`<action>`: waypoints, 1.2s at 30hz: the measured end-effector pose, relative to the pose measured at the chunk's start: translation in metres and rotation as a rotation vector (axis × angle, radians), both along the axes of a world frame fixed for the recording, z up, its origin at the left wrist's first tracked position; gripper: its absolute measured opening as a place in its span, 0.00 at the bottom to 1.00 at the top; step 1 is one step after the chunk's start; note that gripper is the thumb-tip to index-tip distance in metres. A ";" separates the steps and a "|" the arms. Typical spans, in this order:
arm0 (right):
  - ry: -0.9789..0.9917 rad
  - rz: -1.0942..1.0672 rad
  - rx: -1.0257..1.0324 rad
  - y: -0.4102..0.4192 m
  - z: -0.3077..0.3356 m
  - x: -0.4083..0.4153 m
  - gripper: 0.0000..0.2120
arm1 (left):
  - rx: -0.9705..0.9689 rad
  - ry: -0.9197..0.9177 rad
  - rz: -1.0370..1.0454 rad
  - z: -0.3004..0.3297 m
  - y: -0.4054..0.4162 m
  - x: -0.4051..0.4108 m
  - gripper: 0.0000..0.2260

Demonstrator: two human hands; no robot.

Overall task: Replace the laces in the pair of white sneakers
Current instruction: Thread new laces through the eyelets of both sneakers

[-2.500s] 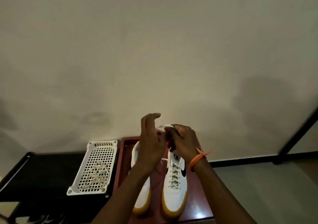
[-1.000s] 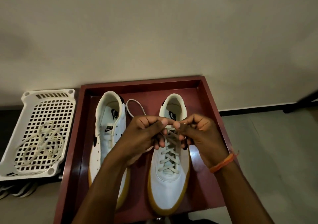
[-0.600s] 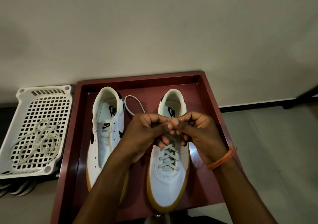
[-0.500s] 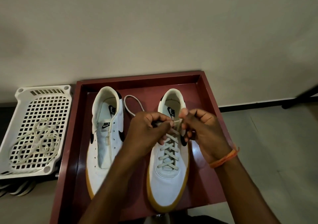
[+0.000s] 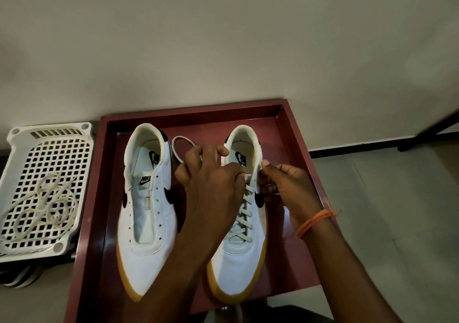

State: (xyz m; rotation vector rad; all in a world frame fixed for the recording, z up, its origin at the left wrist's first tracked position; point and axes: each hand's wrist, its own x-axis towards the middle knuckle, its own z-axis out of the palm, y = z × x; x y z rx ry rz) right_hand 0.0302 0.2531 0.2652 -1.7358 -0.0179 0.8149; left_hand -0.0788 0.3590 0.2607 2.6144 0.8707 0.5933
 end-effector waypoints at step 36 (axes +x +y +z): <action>0.067 -0.033 0.118 -0.038 0.022 0.031 0.10 | -0.534 0.031 -0.016 0.004 0.007 0.005 0.01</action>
